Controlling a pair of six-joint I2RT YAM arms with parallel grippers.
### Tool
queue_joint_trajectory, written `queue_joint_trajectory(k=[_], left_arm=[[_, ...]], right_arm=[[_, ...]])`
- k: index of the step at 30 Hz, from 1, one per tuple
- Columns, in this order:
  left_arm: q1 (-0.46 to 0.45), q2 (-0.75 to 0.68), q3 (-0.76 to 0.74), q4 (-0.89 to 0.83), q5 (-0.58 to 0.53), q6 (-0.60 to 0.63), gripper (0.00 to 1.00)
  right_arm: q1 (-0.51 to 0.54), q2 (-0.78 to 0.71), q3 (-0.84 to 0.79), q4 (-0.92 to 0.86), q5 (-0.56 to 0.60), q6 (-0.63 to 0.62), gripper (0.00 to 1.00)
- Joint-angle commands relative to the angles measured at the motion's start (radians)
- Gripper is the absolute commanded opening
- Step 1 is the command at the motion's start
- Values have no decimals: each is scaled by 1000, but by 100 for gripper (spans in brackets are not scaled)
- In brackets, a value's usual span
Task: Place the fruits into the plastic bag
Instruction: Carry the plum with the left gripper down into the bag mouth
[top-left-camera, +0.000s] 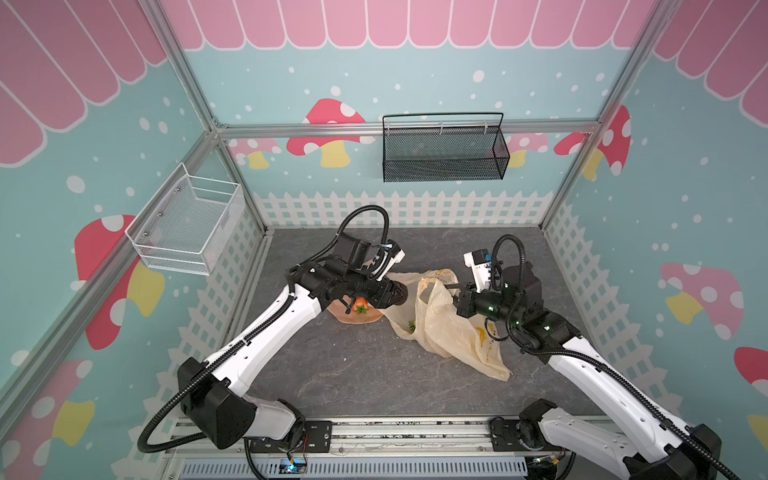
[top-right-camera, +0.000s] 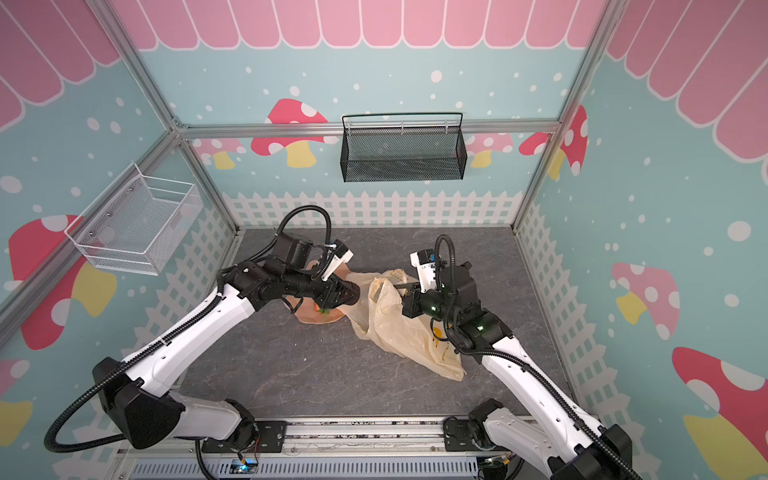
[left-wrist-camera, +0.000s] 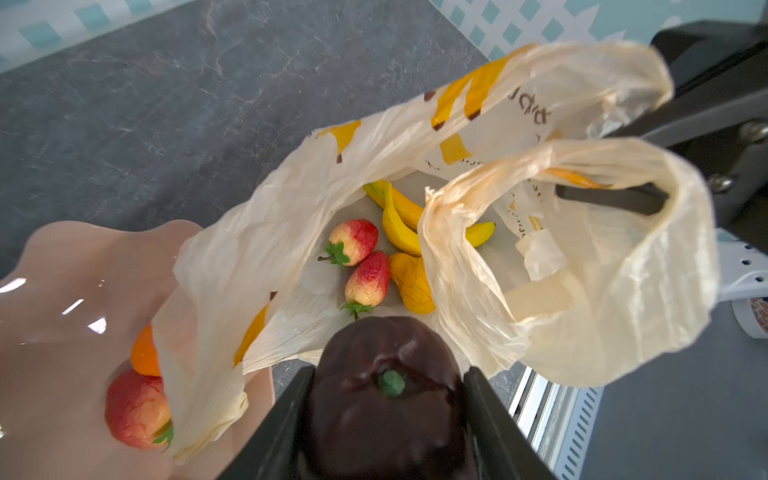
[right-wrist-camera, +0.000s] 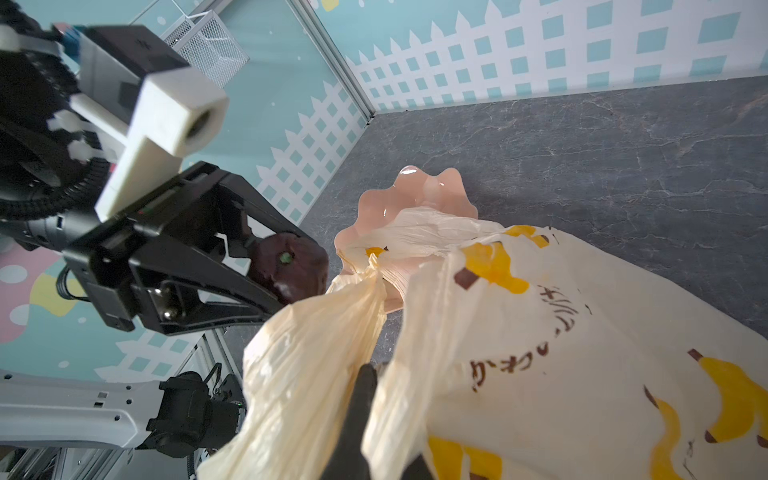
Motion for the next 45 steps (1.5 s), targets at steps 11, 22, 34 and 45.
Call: queue_joint_trajectory(k=[11, 22, 34, 45], left_arm=[[-51, 227, -30, -3, -103, 18, 13], [-83, 326, -34, 17, -156, 36, 12], [-151, 418, 44, 39, -107, 32, 14], [-188, 459, 87, 95, 8, -25, 33]], right_arm=[[6, -21, -8, 11, -1, -5, 0], [5, -20, -8, 12, 2, -8, 0], [5, -3, -1, 13, -2, -13, 0], [5, 2, -7, 22, -5, -13, 0]])
